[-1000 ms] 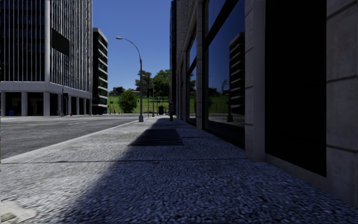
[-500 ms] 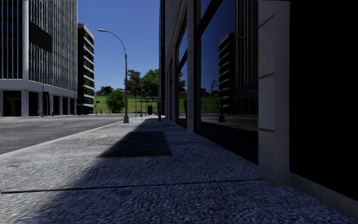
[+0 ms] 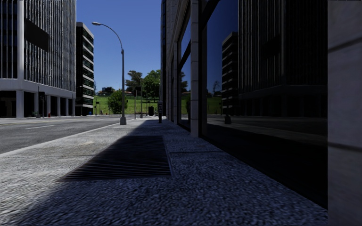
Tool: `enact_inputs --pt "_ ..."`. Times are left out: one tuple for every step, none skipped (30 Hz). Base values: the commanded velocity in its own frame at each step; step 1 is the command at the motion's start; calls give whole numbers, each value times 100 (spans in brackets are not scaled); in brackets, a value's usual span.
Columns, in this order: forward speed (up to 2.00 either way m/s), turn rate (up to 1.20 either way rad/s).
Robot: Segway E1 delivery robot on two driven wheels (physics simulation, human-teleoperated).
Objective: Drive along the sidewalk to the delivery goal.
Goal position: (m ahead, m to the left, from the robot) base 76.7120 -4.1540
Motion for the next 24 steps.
enact_inputs --pt "200 0" --pt "200 0" --pt "200 0" --pt "200 0" --pt "200 9" --pt "200 9" --pt "200 17" --pt "200 20" --pt "200 21" --pt "200 21" --pt "200 22" --pt "200 22" --pt "200 22" --pt "200 22" --pt "200 22" --pt "200 22" --pt "200 22" --pt "200 22" --pt "200 22" --pt "200 22" --pt "200 23" --pt "200 27" --pt "200 30" --pt "200 30"
